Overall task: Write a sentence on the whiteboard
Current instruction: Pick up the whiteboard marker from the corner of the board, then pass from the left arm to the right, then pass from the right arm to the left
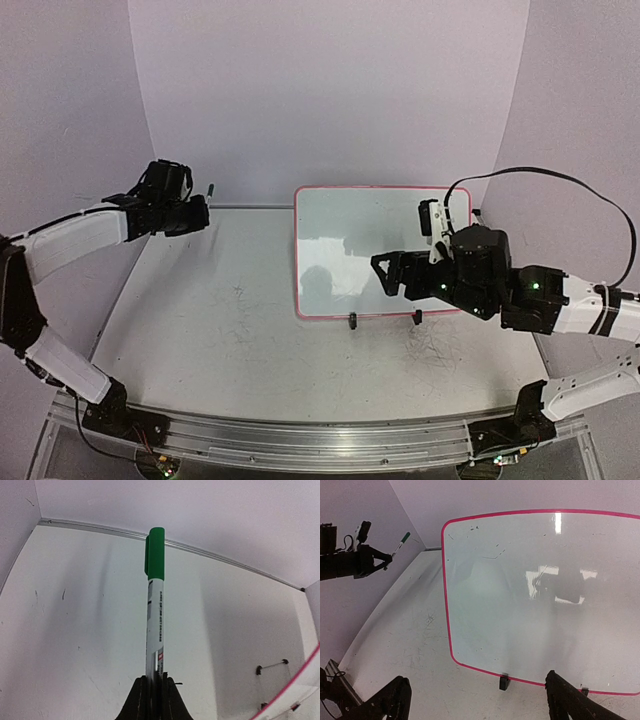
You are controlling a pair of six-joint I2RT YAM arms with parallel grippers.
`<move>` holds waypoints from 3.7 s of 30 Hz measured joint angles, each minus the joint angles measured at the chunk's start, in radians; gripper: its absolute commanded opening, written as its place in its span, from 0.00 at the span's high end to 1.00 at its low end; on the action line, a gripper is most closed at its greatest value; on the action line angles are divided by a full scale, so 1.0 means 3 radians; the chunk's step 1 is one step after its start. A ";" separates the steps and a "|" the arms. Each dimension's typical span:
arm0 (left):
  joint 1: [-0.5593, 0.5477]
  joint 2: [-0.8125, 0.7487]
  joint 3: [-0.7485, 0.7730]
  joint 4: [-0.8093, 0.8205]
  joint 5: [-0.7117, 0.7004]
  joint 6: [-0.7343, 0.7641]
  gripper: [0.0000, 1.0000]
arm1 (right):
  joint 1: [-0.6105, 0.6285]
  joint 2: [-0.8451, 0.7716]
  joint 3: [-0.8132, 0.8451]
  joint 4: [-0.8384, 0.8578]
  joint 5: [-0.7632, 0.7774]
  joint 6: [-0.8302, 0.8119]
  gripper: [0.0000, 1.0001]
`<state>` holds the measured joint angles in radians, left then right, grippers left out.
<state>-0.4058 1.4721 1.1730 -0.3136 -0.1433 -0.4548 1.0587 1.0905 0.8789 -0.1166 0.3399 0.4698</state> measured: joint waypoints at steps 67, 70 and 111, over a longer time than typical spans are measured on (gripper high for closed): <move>-0.1758 -0.1032 -0.1838 0.2507 0.1010 -0.1087 0.21 | -0.0331 0.2145 0.0552 0.2870 -0.2041 0.1494 0.96; -0.1732 -0.1032 -0.1838 0.2502 0.1059 -0.1121 0.15 | -0.0409 0.2081 0.0456 0.2671 -0.2100 0.1150 0.95; -0.1312 -0.0152 -0.1158 0.2353 0.2299 -0.1462 0.85 | -0.0297 0.1920 0.0686 0.1105 -0.2597 -0.0742 0.94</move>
<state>-0.7993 1.4265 0.8255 0.3922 0.5464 -0.8935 0.9695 1.6665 1.0847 0.2148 -0.4392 0.2473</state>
